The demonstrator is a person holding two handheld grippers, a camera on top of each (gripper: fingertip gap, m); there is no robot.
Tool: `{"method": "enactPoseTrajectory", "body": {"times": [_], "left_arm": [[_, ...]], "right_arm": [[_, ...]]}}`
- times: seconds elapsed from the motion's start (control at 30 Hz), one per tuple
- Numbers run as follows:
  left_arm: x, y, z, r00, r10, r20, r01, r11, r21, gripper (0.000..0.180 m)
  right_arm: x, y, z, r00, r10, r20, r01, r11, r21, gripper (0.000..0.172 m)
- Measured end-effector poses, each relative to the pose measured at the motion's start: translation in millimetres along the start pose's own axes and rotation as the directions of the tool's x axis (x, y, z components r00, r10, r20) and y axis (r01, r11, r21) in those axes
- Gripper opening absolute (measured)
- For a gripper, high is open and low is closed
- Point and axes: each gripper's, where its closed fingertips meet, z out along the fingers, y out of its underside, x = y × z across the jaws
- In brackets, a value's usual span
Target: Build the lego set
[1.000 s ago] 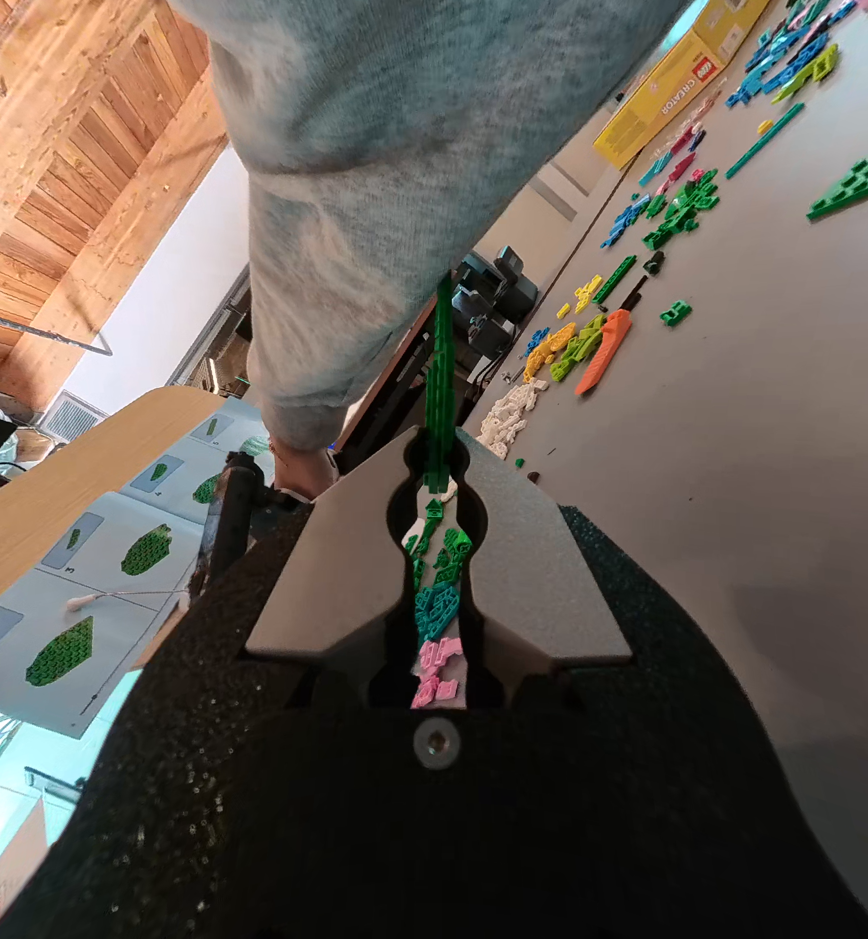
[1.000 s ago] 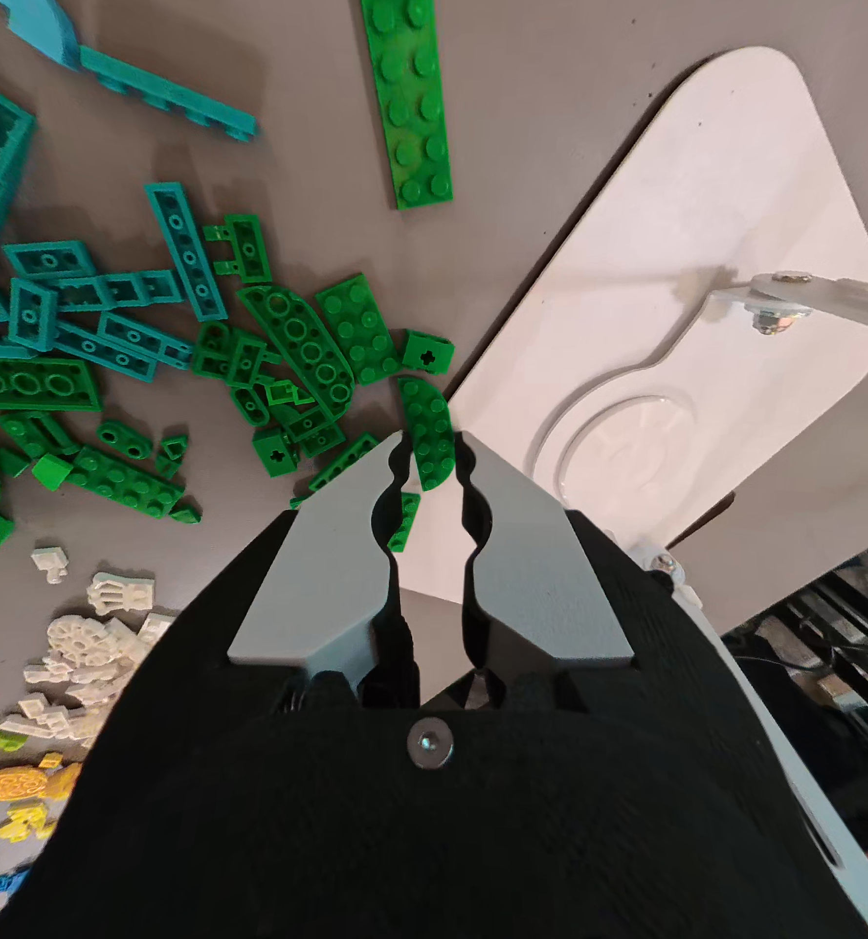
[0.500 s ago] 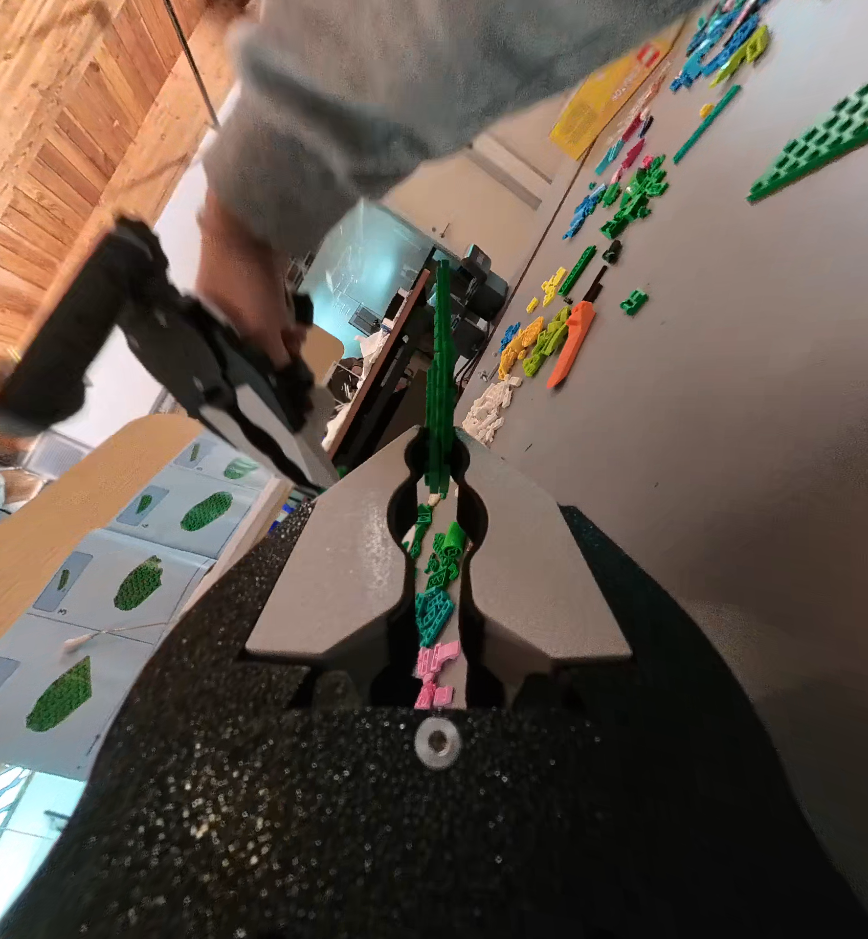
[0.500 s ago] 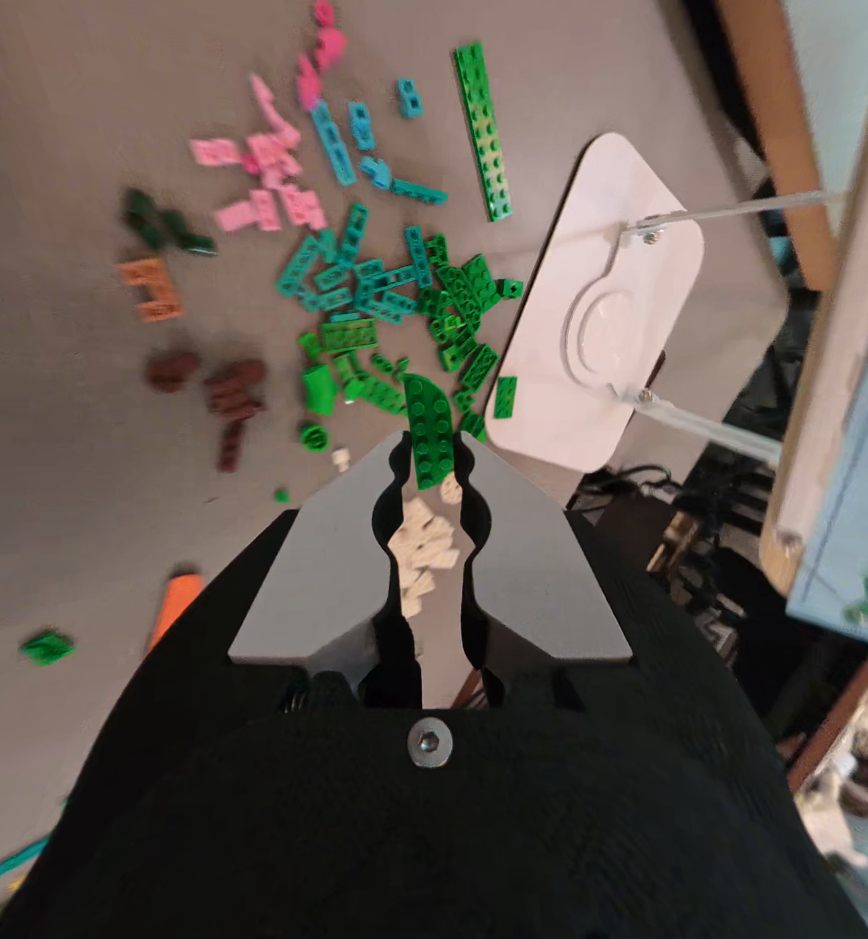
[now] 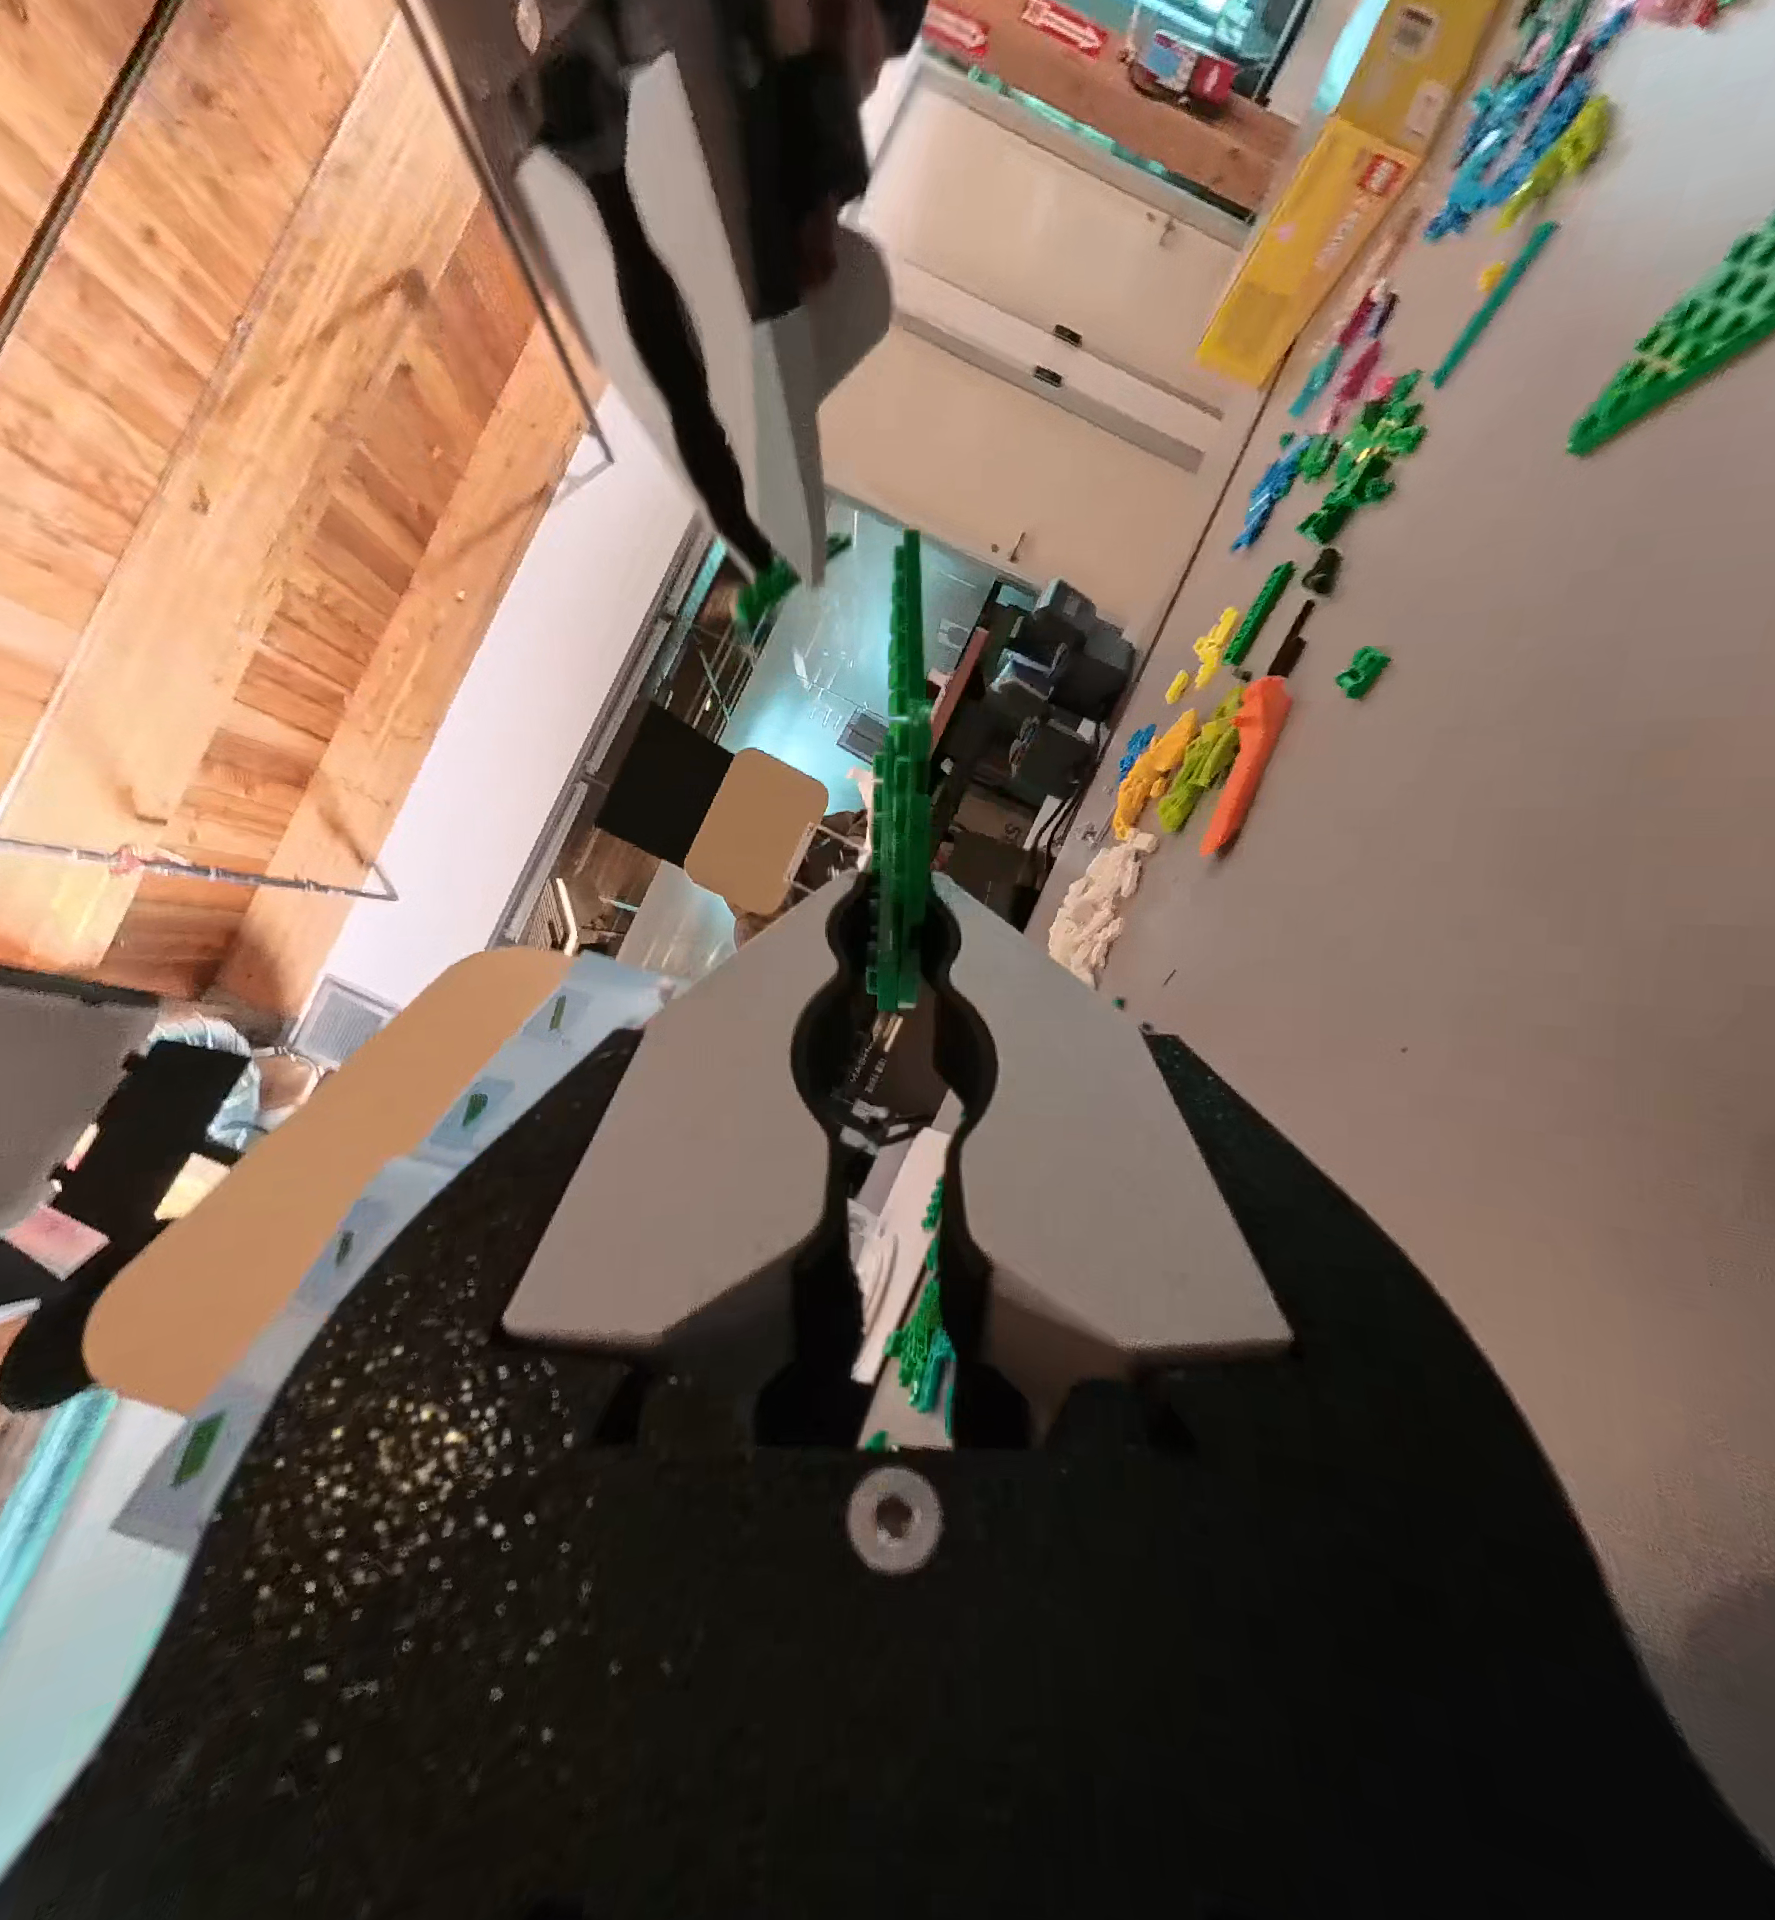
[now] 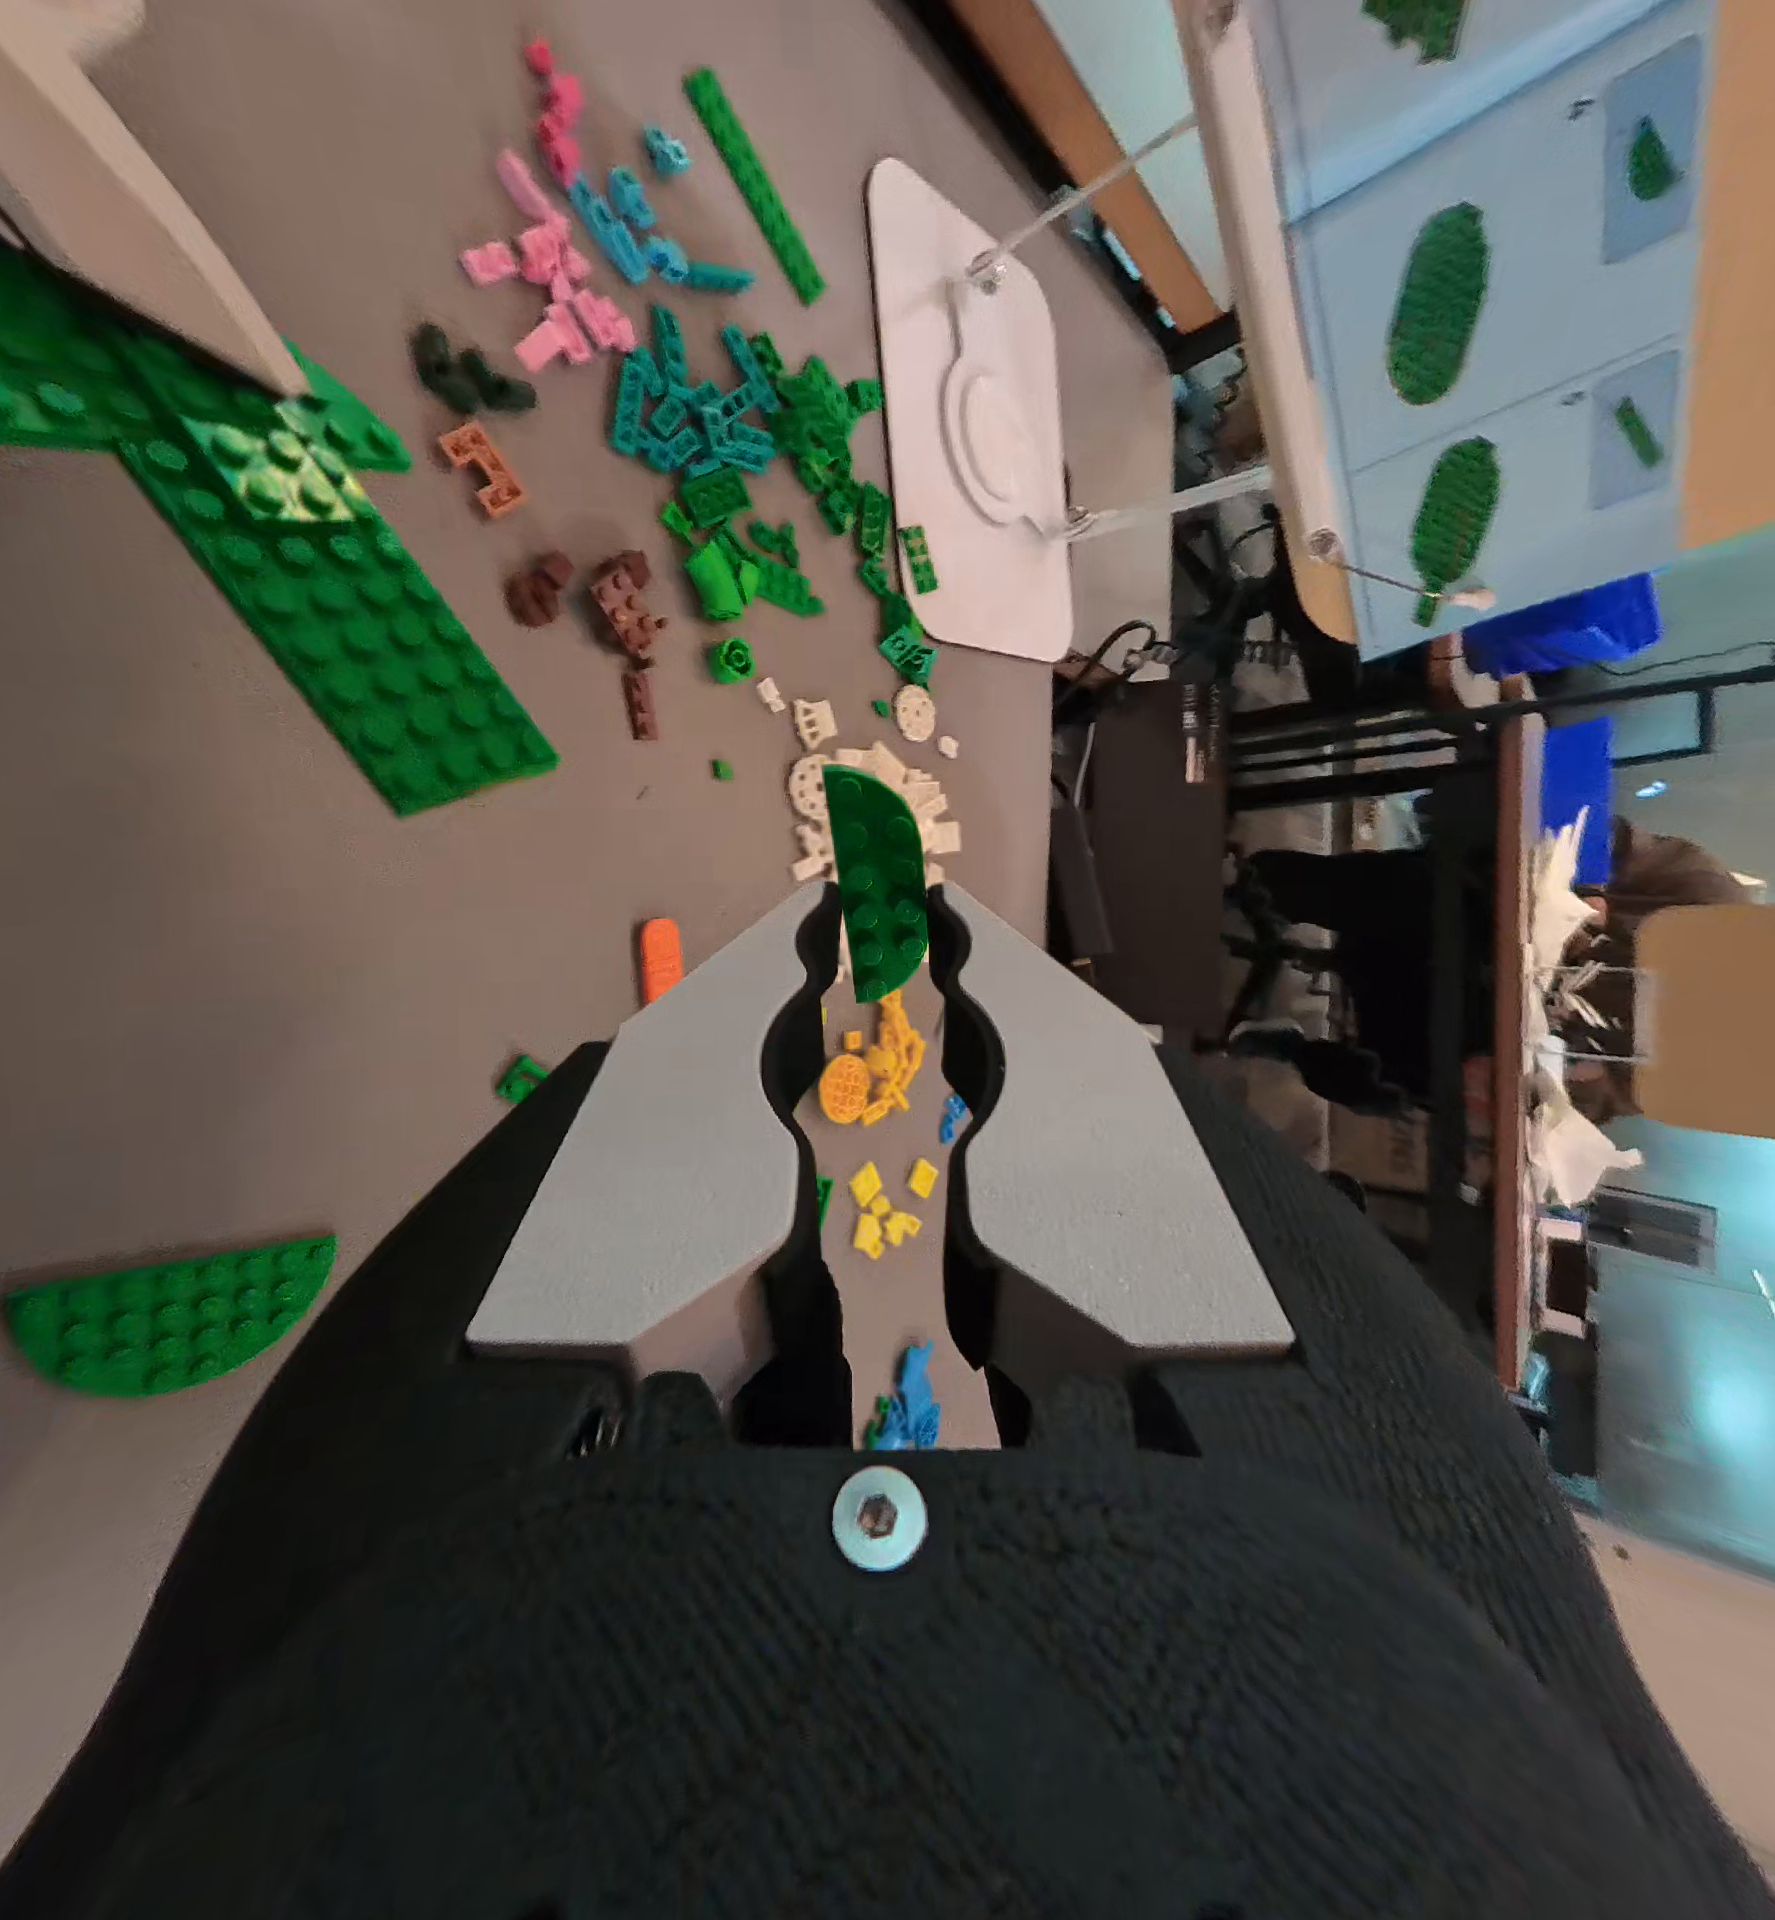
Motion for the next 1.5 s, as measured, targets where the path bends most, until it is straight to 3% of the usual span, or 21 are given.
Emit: {"method": "enactPoseTrajectory", "body": {"times": [0.13, 0.27, 0.53, 1.5], "left_arm": [[-6, 8, 0, 0.998, -0.055, 0.018, 0.056, 0.998, -0.027, 0.005], [-1, 8, 0, 1.0, -0.03, -0.001, 0.03, 0.999, -0.033, 0.005], [7, 1, -2, 0.998, 0.059, -0.015, -0.059, 0.998, -0.02, 0.005], [9, 2, -2, 0.998, 0.062, -0.027, -0.063, 0.998, -0.018, 0.005]], "right_arm": [[2, -5, -13, 1.0, -0.014, -0.002, 0.014, 0.996, 0.083, 0.015], [5, -3, -19, 1.0, -0.006, -0.012, 0.007, 0.994, 0.105, 0.015], [0, -3, -15, 1.0, -0.016, 0.017, 0.014, 0.995, 0.101, 0.015], [-10, 7, -2, 0.997, -0.019, 0.074, 0.017, 0.999, 0.029, 0.015]]}}
